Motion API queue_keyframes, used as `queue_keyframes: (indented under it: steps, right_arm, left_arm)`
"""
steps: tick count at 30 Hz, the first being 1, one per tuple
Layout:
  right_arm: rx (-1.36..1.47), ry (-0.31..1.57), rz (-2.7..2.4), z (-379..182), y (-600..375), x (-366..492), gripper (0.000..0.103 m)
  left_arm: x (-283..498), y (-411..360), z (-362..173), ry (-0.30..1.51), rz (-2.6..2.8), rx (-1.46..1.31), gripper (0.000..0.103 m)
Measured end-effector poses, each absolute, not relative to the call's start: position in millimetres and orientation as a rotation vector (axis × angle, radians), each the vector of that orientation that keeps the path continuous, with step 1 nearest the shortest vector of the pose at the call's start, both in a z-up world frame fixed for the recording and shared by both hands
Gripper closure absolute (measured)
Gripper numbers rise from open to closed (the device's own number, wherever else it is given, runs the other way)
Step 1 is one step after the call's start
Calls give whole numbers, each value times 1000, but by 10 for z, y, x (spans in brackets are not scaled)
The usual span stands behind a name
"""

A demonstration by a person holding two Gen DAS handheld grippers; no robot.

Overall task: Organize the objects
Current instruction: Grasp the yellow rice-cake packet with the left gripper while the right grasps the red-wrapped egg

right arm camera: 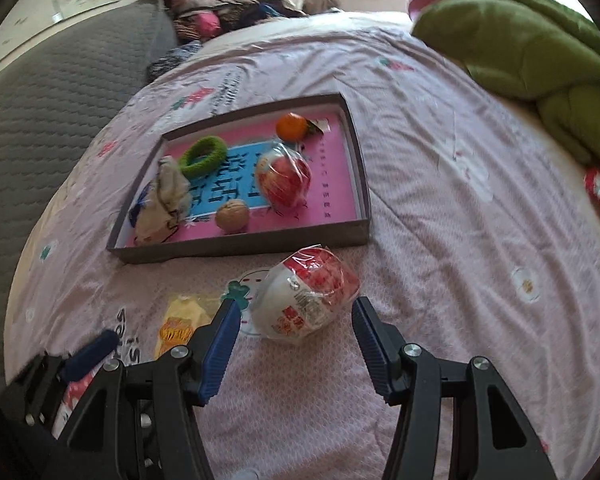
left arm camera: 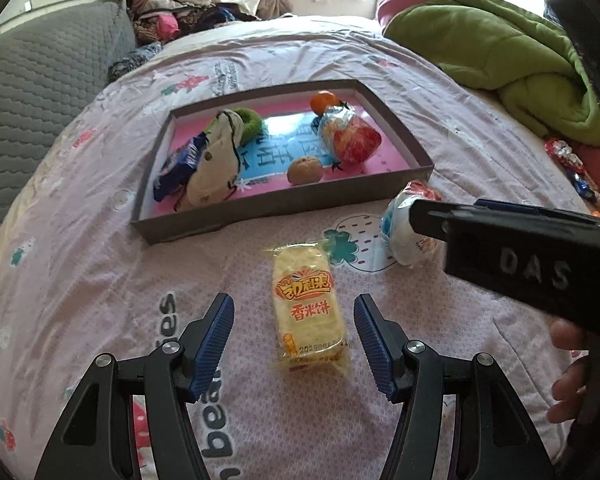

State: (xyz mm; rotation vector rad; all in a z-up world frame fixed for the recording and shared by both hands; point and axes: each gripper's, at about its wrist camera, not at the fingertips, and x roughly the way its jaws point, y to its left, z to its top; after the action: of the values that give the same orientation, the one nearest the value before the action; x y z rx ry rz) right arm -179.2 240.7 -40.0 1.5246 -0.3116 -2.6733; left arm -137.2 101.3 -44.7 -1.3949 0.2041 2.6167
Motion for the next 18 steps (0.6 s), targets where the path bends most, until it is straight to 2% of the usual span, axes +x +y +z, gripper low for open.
queue_keyframes:
  steps: [9, 15, 18]
  right_arm:
    - [1640, -528, -2632, -681, 2497, -2040, 46]
    - [1639, -526, -2616, -790, 2454, -2124, 46]
    - [1617, -512, -2617, -814, 2430, -2150, 50]
  left_arm:
    - [-1599, 992, -733, 172, 2591, -1470, 39]
    - [-1700, 981, -855, 142, 2579, -1495, 39]
    - [-1744, 979, -885, 117, 2568, -1492, 40]
